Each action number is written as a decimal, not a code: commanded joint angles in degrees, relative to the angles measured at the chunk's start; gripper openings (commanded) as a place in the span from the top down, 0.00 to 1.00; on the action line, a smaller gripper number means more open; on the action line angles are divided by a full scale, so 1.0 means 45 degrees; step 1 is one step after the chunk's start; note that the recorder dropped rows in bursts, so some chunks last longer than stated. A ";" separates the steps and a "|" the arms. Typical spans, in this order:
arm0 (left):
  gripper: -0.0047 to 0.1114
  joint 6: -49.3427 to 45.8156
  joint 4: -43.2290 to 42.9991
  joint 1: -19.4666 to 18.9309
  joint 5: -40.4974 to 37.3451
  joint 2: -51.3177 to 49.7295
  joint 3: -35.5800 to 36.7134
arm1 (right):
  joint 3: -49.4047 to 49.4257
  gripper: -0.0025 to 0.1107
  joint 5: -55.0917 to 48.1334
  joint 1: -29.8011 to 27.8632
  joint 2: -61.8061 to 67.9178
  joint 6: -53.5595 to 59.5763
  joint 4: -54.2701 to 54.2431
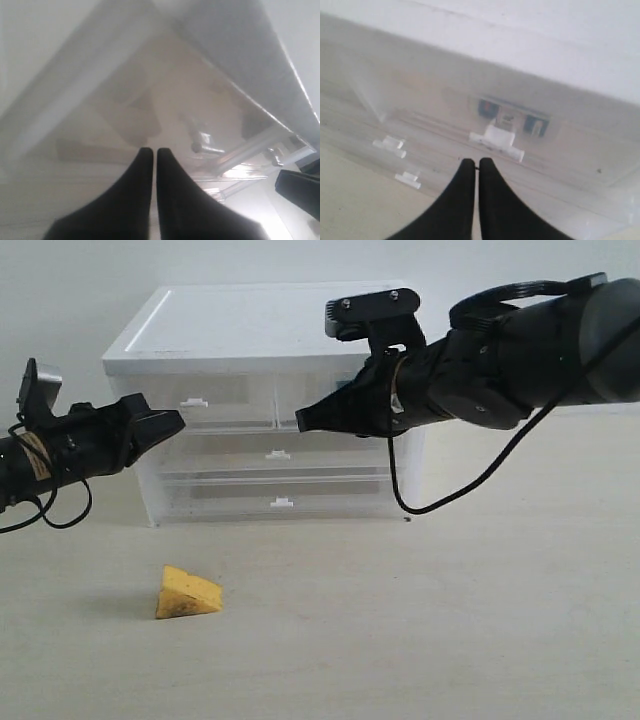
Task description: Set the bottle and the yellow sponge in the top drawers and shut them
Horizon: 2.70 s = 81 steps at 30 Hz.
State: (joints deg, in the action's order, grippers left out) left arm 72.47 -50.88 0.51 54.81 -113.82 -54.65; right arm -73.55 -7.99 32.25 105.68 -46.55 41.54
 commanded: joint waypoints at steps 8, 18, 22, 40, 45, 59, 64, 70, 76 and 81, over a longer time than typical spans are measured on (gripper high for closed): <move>0.93 0.0114 -0.0164 0.0000 -0.0761 -0.0004 -0.0091 | 0.1895 0.98 0.1775 -0.0571 -0.0153 0.0031 -0.1271; 0.93 0.0370 -0.0464 0.0000 -0.0858 -0.0004 -0.0091 | 0.3933 0.98 0.4311 -0.0428 -0.1019 -0.0036 -0.0128; 0.93 0.0286 -0.0505 0.0000 -0.0858 -0.0004 -0.0091 | 0.4189 0.98 1.0436 -0.0400 -0.0995 -0.5161 0.8608; 0.93 0.0720 -0.0796 0.0000 -0.0165 -0.0004 -0.0091 | 0.2461 0.98 1.1700 -0.4886 0.0525 -1.0838 0.5199; 0.93 0.0957 -0.0748 0.0000 0.0565 -0.0004 -0.0091 | 0.2461 0.98 1.2117 -0.4886 0.1047 -0.8459 0.3773; 0.93 0.0097 0.0067 0.0000 -0.1054 0.1072 -0.0091 | 0.2461 0.98 1.2387 -0.4862 0.1111 -0.6603 0.2099; 0.88 0.1041 -0.0446 0.0023 -0.0610 0.0992 -0.0091 | 0.2461 0.98 1.2387 -0.4862 0.1111 -0.6603 0.2155; 0.44 0.1514 -0.0747 0.0048 -0.0230 0.0992 -0.0091 | 0.2461 0.98 1.2387 -0.4763 0.1111 -0.6603 0.2293; 0.43 0.1901 -0.0603 0.0172 -0.0190 0.0992 -0.0091 | 0.2461 0.98 1.2326 -0.4254 0.1111 -0.6369 0.2197; 0.44 0.1901 -0.0489 0.0885 -0.0308 0.0944 -0.0338 | 0.2461 0.98 1.2330 -0.4224 0.1111 -0.6080 0.2114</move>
State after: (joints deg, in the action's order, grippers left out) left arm 80.80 -54.45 2.39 53.87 -109.50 -55.12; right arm -62.19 47.56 13.22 110.77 -75.00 51.57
